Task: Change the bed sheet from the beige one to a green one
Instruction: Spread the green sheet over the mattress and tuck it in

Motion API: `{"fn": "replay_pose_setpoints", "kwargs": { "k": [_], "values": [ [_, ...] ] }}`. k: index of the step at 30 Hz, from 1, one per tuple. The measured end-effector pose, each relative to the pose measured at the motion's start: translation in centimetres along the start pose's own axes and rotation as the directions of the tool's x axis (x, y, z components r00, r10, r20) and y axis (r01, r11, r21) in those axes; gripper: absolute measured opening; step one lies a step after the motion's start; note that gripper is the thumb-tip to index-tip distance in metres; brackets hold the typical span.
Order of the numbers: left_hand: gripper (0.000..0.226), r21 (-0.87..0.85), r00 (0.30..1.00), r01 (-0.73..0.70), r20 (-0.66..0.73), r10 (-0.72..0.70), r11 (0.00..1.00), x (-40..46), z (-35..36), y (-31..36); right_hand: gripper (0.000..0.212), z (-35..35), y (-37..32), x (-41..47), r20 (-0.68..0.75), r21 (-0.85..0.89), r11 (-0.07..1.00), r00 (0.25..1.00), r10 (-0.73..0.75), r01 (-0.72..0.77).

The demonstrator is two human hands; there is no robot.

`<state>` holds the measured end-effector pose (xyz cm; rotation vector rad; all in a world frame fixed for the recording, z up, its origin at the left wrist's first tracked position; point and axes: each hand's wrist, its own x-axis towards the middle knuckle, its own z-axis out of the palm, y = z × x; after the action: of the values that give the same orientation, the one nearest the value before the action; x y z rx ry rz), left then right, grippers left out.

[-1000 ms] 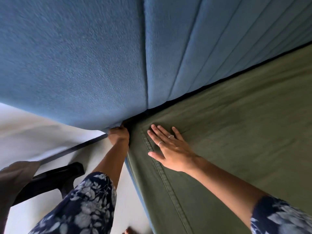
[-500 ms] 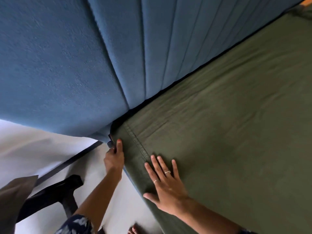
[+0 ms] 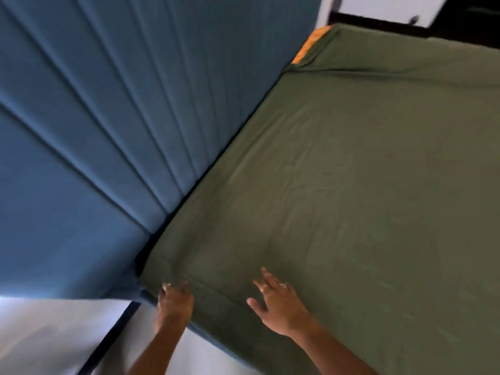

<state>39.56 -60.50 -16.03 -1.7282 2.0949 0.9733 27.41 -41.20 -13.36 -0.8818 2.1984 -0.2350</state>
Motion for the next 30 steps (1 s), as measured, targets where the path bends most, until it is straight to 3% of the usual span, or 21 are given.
{"fn": "replay_pose_setpoints", "kwargs": {
  "k": [1, 4, 6, 9, 12, 15, 17, 19, 20, 22, 25, 27, 30],
  "values": [
    [0.051, 0.048, 0.998, -0.046, 0.041, 0.044, 0.998, -1.6, 1.0, 0.7, 0.120, -0.2, 2.0, -1.8, -0.018, 0.022, 0.996, 0.996, 0.089, -0.088],
    [0.053, 0.257, 0.967, -0.243, 0.142, 0.212, 0.936, -7.1, 5.4, 3.7, 0.067, 0.1, 9.1, -7.8, -0.043, 0.060, 0.956, 0.956, 0.291, -0.288],
    [0.056, 0.373, 0.908, -0.414, 0.235, 0.347, 0.831, -11.8, 8.7, 6.2, 0.056, 0.8, 14.2, -12.0, -0.059, 0.022, 0.922, 0.920, 0.387, -0.386],
    [0.059, 0.445, 0.745, -0.667, 0.380, 0.548, 0.598, -18.4, 14.1, 9.4, 0.059, 2.3, 21.3, -17.5, -0.104, 0.039, 0.860, 0.854, 0.509, -0.508],
    [0.066, 0.466, 0.565, -0.814, 0.498, 0.658, 0.347, -23.4, 20.2, 10.9, 0.066, 4.3, 27.6, -22.6, -0.165, 0.097, 0.808, 0.791, 0.589, -0.582],
    [0.090, 0.421, 0.416, -0.890, 0.594, 0.688, 0.175, -28.7, 26.6, 11.1, 0.103, 7.2, 32.7, -26.9, -0.269, 0.136, 0.792, 0.747, 0.608, -0.595],
    [0.078, 0.353, 0.323, -0.930, 0.651, 0.687, 0.103, -31.4, 30.4, 10.5, 0.114, 9.7, 35.8, -29.2, -0.340, 0.195, 0.746, 0.669, 0.661, -0.637],
    [0.066, 0.318, 0.256, -0.948, 0.743, 0.618, 0.011, -34.6, 34.6, 8.8, 0.109, 12.6, 39.8, -32.9, -0.350, 0.322, 0.648, 0.549, 0.759, -0.690],
    [0.066, 0.338, 0.256, -0.941, 0.752, 0.608, -0.023, -36.3, 36.2, 8.0, 0.104, 13.7, 41.6, -35.2, -0.313, 0.367, 0.607, 0.520, 0.795, -0.705],
    [0.068, 0.469, 0.403, -0.881, 0.687, 0.605, 0.054, -38.7, 37.6, 7.0, 0.097, 15.1, 44.2, -38.8, -0.285, 0.387, 0.577, 0.502, 0.817, -0.719],
    [0.067, 0.523, 0.499, -0.844, 0.688, 0.527, 0.116, -42.8, 39.9, 7.6, 0.083, 16.2, 47.7, -44.8, -0.298, 0.447, 0.537, 0.447, 0.844, -0.716],
    [0.066, 0.512, 0.445, -0.858, 0.707, 0.550, 0.037, -45.9, 41.3, 9.4, 0.081, 16.1, 49.3, -47.4, -0.291, 0.479, 0.504, 0.411, 0.864, -0.719],
    [0.064, 0.408, 0.294, -0.911, 0.745, 0.598, -0.060, -52.0, 46.1, 12.6, 0.092, 16.9, 52.4, -50.7, -0.281, 0.502, 0.476, 0.385, 0.879, -0.722]
  ]
}}
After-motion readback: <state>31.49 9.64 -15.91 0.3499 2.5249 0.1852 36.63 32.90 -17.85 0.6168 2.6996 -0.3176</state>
